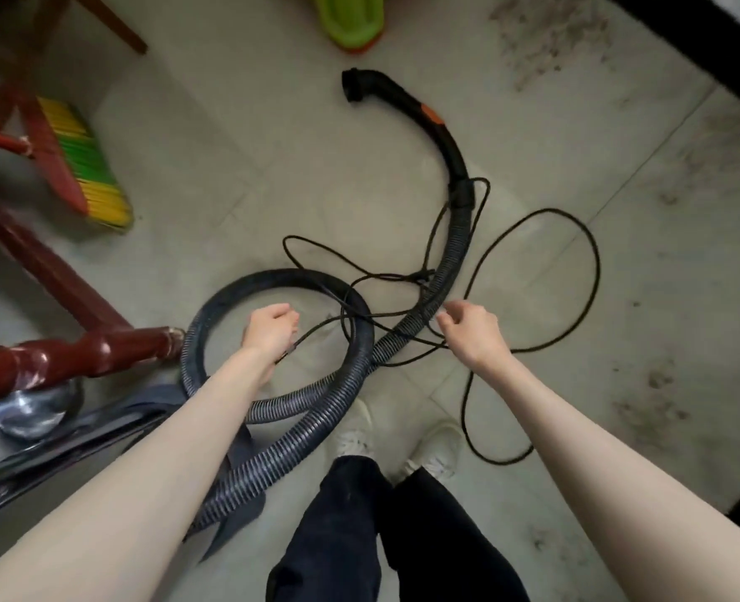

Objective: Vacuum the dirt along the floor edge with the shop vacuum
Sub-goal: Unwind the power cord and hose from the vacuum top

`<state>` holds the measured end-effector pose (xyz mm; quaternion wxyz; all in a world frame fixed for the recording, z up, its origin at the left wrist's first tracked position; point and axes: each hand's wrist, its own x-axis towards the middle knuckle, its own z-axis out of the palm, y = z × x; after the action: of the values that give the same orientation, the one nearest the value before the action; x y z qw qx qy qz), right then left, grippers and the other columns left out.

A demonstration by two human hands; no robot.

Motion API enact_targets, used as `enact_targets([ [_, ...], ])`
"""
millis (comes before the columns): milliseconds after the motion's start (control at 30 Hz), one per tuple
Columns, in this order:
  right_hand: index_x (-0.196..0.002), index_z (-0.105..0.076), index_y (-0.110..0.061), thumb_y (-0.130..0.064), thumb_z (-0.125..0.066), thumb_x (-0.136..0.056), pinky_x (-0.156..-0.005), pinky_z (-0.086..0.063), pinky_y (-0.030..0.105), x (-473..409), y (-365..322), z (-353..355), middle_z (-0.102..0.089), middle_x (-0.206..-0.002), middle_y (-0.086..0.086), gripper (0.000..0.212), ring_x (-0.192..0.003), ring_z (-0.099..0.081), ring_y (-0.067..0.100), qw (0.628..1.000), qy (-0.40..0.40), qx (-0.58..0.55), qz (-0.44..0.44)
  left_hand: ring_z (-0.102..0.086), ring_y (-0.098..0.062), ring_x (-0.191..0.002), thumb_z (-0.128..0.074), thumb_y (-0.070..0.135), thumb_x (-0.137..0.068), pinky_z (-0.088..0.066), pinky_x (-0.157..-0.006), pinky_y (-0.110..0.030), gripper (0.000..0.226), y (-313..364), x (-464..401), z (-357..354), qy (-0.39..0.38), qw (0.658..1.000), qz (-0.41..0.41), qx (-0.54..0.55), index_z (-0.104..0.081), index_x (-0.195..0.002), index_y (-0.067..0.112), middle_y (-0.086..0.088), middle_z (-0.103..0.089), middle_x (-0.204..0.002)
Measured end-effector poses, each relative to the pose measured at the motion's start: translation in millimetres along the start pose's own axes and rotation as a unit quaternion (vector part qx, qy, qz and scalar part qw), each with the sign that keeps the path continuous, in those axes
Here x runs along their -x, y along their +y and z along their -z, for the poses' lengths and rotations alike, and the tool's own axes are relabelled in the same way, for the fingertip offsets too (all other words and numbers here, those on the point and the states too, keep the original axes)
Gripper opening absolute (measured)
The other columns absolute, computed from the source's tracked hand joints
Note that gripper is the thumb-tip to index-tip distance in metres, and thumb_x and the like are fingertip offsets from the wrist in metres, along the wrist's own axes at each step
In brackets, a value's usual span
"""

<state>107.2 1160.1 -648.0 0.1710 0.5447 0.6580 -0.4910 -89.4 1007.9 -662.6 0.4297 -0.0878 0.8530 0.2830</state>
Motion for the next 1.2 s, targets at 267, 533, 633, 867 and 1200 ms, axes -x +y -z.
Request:
enact_targets([
  [267,-0.128,-0.059,-0.007,-0.017,-0.046,-0.100,-0.097,-0.041,0.028,-104,19,-52,-0.065,-0.123,0.010,0.033,-0.115,-0.059,0.024,0.998,0.009,-0.040,0.050,-0.048,-0.024,-0.125,-0.050,0.021,-0.099,-0.036,-0.109,-0.043,0.059,4,-112,-77,-0.046,0.986,0.050,0.153,-0.021,-0.147,0.006,-0.013,-0.052,-0.134],
  [533,-0.106,-0.063,-0.011,-0.032,-0.039,-0.104,-0.080,-0.052,0.025,-87,-11,-16,-0.067,-0.092,0.006,0.033,-0.086,-0.064,0.016,0.946,-0.023,-0.322,-0.027,-0.061,-0.013,-0.064,-0.039,0.006,-0.101,-0.057,-0.070,-0.027,0.018,75,-24,-77,-0.186,0.959,-0.209,0.045,-0.051,-0.092,0.018,-0.004,-0.054,-0.071],
  [633,-0.116,-0.060,-0.007,-0.046,-0.029,-0.103,-0.083,-0.051,0.027,-60,-41,24,-0.068,-0.091,0.004,0.052,-0.085,-0.065,0.014,0.903,-0.007,-0.429,-0.030,-0.062,-0.014,-0.064,-0.044,0.001,-0.097,-0.055,-0.072,-0.024,0.020,98,20,-69,-0.266,0.924,-0.265,-0.066,-0.053,-0.087,0.016,-0.005,-0.059,-0.070],
  [867,-0.123,-0.042,0.002,-0.033,-0.040,-0.104,-0.071,-0.055,0.030,24,-81,114,-0.061,-0.093,0.017,0.040,-0.081,-0.064,0.023,0.767,-0.023,-0.635,-0.087,-0.061,-0.008,-0.069,-0.059,0.005,-0.087,-0.047,-0.075,-0.020,0.020,142,112,-44,-0.317,0.846,-0.327,-0.277,-0.062,-0.078,0.023,-0.001,-0.069,-0.072],
  [1200,-0.087,-0.057,-0.008,-0.003,-0.042,-0.100,-0.054,-0.048,0.017,138,-41,209,-0.054,-0.071,0.003,0.020,-0.056,-0.049,0.010,0.773,0.044,-0.629,-0.062,-0.062,-0.001,-0.093,-0.054,0.010,-0.095,-0.042,-0.096,-0.016,0.029,169,235,-61,-0.440,0.758,-0.274,-0.397,-0.062,-0.122,0.009,0.003,-0.067,-0.108],
])
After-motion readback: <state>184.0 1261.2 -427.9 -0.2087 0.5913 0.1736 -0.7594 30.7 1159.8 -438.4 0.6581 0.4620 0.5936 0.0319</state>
